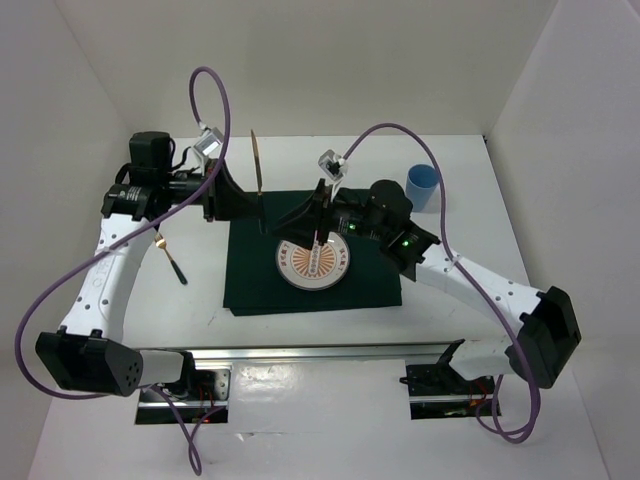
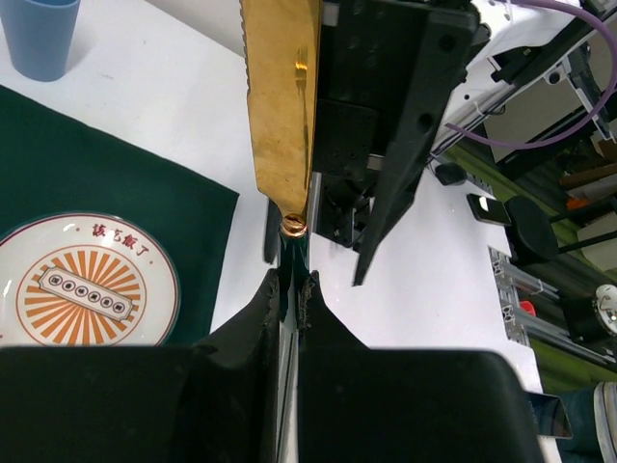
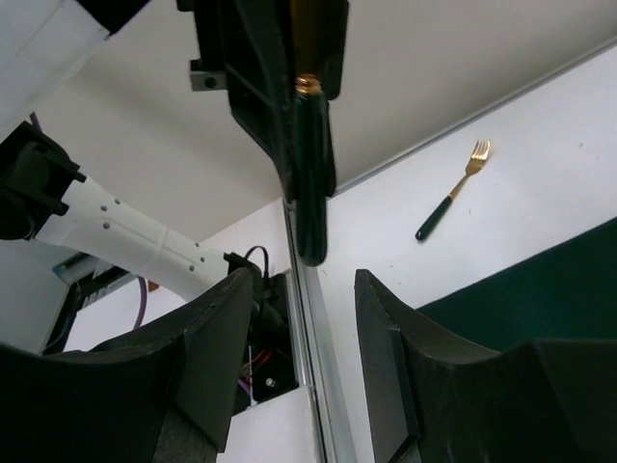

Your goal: Set the dinner table for one person

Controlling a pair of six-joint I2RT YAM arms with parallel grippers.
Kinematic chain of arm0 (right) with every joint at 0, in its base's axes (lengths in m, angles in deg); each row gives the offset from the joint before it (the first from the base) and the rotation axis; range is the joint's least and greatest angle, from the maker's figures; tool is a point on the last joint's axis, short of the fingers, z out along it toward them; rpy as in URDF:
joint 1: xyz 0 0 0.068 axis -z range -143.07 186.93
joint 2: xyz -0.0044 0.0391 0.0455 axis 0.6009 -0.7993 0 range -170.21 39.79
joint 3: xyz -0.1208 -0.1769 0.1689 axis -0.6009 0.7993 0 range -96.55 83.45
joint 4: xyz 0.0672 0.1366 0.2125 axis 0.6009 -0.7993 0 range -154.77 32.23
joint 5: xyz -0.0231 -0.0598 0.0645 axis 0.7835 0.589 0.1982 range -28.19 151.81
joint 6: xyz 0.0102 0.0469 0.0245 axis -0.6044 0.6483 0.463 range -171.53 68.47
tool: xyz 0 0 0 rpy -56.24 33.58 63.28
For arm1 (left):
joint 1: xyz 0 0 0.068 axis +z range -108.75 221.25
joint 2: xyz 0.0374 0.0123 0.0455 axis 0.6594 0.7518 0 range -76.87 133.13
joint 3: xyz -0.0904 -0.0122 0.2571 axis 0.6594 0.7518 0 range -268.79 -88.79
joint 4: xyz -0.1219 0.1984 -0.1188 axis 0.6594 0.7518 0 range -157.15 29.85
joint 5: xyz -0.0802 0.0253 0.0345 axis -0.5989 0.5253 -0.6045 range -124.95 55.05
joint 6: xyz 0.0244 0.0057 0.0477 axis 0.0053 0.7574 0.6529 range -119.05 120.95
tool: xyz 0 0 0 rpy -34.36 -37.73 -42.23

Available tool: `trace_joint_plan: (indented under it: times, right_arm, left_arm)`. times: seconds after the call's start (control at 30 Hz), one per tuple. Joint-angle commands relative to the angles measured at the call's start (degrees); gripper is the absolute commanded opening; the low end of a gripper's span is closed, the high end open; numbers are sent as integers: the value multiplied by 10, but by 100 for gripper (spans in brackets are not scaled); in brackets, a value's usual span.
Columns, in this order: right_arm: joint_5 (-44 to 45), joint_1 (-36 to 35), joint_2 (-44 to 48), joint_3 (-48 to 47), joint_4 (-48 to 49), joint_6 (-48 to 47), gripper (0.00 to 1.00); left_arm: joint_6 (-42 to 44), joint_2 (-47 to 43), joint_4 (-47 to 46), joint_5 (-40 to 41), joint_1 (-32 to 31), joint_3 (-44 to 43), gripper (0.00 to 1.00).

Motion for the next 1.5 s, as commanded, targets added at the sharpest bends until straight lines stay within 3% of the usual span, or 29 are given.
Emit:
trace_joint_plan:
  times: [0.0,0.37,0.67,0.7,0.83,0.93,1.0,1.07,1.1,1.13,1.17,1.23,1.33,1.47]
  right_arm:
    - [-16,-6,9,-2,53,-10,54]
    - [-3,-38,-59,-57,58,-15,54]
    - [14,-38,-59,-68,42,-22,53]
    - [14,-38,-59,-68,42,-27,51]
    - [14,-38,-64,-79,35,-27,26]
    - [14,-38,-64,-80,35,-21,15]
    - [20,-38,-64,-80,29,-21,1]
    - [36,-38,-64,-80,22,-21,0]
    - [44,-38,-59,-80,13,-16,0]
    - [55,-38,-59,-85,-11,-16,0]
    - [68,-38,-59,-96,-30,-16,0]
    - [108,-38,-67,-115,-82,-16,0]
    - [150,-38,-76,-139,-167,-16,0]
    - [226,-38,-76,-145,-276,0,0]
  left_arm:
    - [2,1,-17,-5,-1,-15,0]
    - [26,-4,5,0,-12,-3,0]
    - [44,-4,27,0,-12,-3,0]
    - [44,-4,27,0,-12,-3,0]
    - [50,-4,33,5,-12,-3,0]
    - [43,-4,27,5,-12,-3,0]
    - [43,-4,27,5,-17,-3,0]
    - [61,-4,41,11,-17,-8,0]
    - [69,-4,48,18,-17,-9,3]
    - [78,1,68,18,-23,-14,28]
    - [91,1,79,34,-23,-20,45]
    - [100,8,92,46,-23,-25,65]
    - [91,8,92,85,-23,-25,83]
    - [79,3,77,154,-23,-32,86]
